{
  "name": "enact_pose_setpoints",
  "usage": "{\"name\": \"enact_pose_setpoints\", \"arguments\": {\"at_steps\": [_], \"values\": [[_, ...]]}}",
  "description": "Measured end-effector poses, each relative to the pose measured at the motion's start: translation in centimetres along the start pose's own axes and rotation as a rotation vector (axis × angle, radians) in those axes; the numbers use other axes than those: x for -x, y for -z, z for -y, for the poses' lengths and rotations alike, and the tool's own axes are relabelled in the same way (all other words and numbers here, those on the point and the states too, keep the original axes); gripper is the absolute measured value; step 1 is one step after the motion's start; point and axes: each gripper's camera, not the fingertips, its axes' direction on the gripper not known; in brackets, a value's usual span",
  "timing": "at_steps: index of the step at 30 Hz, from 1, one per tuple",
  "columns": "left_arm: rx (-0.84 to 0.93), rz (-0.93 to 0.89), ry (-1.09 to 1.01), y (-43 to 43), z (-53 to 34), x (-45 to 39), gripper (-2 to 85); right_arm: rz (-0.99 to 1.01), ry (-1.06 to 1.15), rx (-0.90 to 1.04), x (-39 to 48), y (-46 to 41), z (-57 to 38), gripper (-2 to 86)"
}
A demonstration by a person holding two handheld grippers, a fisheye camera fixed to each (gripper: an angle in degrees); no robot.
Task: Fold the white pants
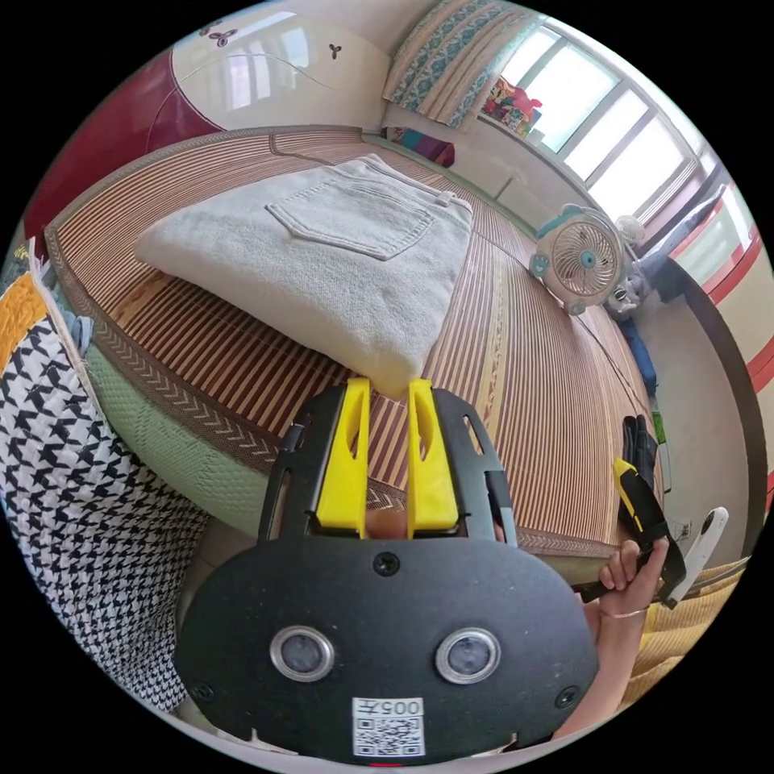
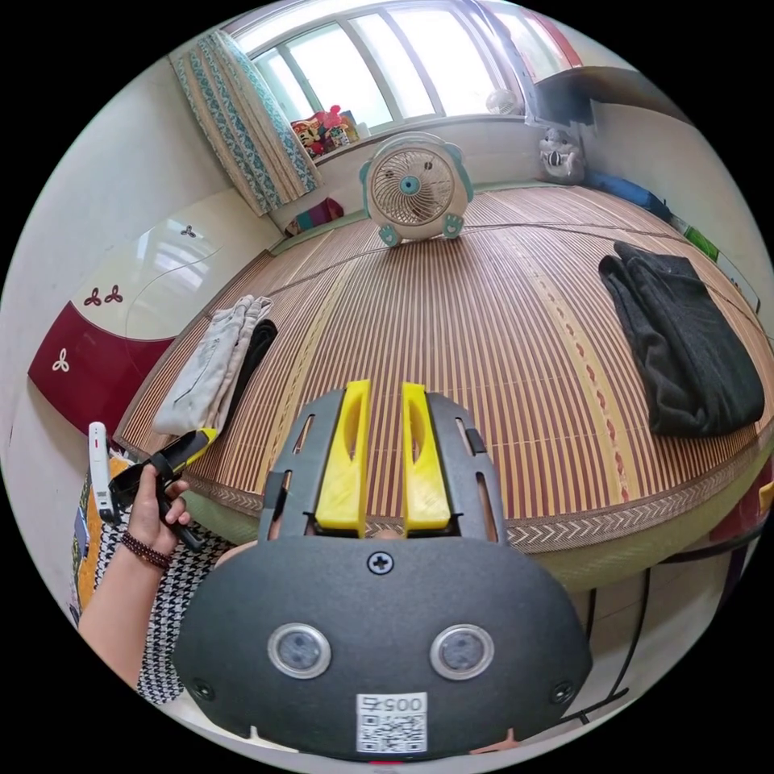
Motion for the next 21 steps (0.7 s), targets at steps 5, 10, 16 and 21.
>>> {"name": "enact_pose_setpoints", "arguments": {"at_steps": [5, 10, 16, 21], "values": [[-0.003, 0.023, -0.070, 1.0, 0.9, -0.4, 6.9, 0.015, -0.003, 0.001, 0.4, -0.9, 0.0, 5.7], [-0.058, 0.031, -0.079, 3.0, 1.5, -1.0, 6.2, 0.019, -0.006, 0.003, 0.7, -1.7, 0.1, 6.0], [-0.099, 0.015, -0.099, 5.3, 2.5, -1.2, 5.9, 0.029, -0.022, 0.004, 0.8, -2.9, 0.3, 6.1], [-0.107, 0.032, -0.118, 6.2, 2.9, -1.6, 5.7, 0.035, -0.022, 0.006, 1.1, -4.3, 0.6, 6.0]]}}
